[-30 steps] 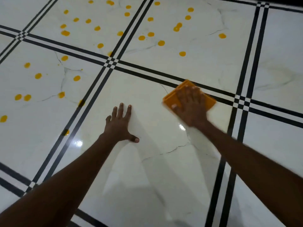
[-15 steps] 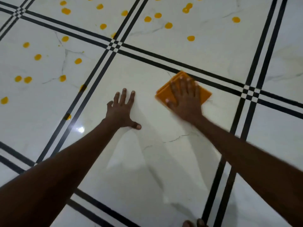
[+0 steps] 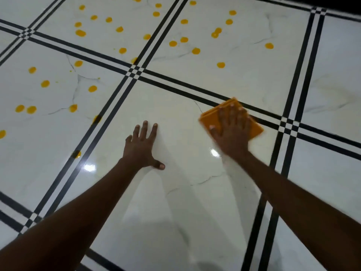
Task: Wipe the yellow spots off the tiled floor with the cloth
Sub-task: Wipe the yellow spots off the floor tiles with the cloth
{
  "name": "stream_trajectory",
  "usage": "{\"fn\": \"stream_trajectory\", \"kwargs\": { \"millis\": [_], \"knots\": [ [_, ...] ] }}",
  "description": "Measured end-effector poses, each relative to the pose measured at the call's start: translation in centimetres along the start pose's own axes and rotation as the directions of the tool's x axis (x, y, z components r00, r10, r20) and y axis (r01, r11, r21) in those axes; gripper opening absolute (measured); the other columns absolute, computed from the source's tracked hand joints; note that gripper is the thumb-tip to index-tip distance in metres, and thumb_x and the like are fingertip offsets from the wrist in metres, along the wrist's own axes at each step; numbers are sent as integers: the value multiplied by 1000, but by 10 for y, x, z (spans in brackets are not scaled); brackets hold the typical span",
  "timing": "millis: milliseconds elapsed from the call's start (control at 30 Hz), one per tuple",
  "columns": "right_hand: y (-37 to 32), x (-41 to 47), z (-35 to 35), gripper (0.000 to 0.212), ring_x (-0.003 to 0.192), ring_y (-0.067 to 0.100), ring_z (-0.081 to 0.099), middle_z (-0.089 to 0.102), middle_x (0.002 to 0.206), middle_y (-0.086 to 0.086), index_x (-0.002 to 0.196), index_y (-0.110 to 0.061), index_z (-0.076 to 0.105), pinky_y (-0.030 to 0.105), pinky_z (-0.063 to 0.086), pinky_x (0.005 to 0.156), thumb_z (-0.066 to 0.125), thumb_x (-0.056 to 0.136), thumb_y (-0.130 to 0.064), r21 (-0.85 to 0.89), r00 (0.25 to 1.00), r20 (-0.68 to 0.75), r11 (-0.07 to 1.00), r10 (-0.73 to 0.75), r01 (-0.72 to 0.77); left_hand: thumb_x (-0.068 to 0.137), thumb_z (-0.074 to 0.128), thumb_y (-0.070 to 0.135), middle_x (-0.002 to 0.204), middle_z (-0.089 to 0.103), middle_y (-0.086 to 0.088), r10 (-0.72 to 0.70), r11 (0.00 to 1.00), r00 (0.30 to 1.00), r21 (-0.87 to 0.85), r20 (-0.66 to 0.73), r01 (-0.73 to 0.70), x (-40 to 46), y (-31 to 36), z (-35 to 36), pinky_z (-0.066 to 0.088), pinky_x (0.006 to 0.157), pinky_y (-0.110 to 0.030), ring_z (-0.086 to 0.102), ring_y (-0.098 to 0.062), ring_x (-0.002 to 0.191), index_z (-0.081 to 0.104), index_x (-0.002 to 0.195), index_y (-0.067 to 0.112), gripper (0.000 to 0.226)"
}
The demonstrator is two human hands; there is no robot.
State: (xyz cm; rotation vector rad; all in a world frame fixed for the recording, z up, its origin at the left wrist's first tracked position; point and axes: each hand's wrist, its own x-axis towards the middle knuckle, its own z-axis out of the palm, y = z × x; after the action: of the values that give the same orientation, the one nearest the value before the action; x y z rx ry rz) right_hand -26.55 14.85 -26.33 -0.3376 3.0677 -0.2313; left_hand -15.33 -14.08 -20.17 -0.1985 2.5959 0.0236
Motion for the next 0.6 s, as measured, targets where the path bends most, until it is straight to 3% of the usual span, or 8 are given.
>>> {"fn": "stream_trajectory", "kwargs": {
  "millis": [133,200,267,333,367,433,500,600],
  "knots": [
    [17,-20,-14,80,155,50,6,7,170,22,164,-19,7,70,6,121,26,99,-63,164,846,-53,840,531,-517,46,82,76,163,-9,-19,-29,999,1000,22,-7,29,9,14,-12,28,112,-59,5,-43,148,-19,156,25,158],
    [-33,-50,-9,81,153,52,10,13,168,26,163,-16,14,69,4,122,34,98,-59,116,904,-67,904,421,-412,45,84,74,160,0,-21,-70,998,998,-11,-1,70,15,25,-21,34,107,-59,15,-43,143,-16,156,27,157],
    [-65,-44,2,79,154,49,12,17,168,24,163,-19,22,65,-1,122,36,96,-59,76,996,-7,993,91,-90,47,84,73,158,3,-22,-106,994,994,-22,12,106,20,31,-25,37,105,-59,17,-44,141,-14,157,26,155],
    [-58,15,5,78,154,46,18,23,168,20,162,-23,28,65,5,123,32,95,-63,49,990,19,989,-142,141,48,84,72,159,2,-22,-130,991,992,-16,5,130,23,31,-23,38,104,-58,16,-44,142,-16,157,27,154],
    [-43,47,4,78,152,47,23,27,166,20,160,-23,32,67,11,122,29,95,-65,51,989,23,988,-144,143,48,84,73,159,2,-21,-135,991,991,-9,-2,135,22,30,-21,38,104,-58,15,-44,143,-16,156,27,154],
    [0,87,-1,81,149,51,26,31,163,24,158,-18,35,70,19,118,24,95,-67,54,998,-5,997,58,-57,50,83,73,160,1,-22,-131,991,991,8,-21,131,21,30,-18,35,107,-58,6,-45,147,-17,156,26,153],
    [35,83,-6,83,153,51,15,19,167,24,162,-18,23,71,13,119,18,96,-67,85,965,-20,962,261,-259,52,83,72,161,-2,-24,-118,993,993,-6,-12,118,23,30,-18,29,111,-60,-5,-46,150,-17,156,25,152],
    [25,26,-6,82,155,49,6,7,170,22,164,-21,8,70,6,121,18,97,-67,117,921,-71,920,383,-373,53,87,64,160,-7,-25,-100,992,992,-66,78,105,25,30,-26,29,112,-61,-5,-47,150,-17,156,23,152]
  ]
}}
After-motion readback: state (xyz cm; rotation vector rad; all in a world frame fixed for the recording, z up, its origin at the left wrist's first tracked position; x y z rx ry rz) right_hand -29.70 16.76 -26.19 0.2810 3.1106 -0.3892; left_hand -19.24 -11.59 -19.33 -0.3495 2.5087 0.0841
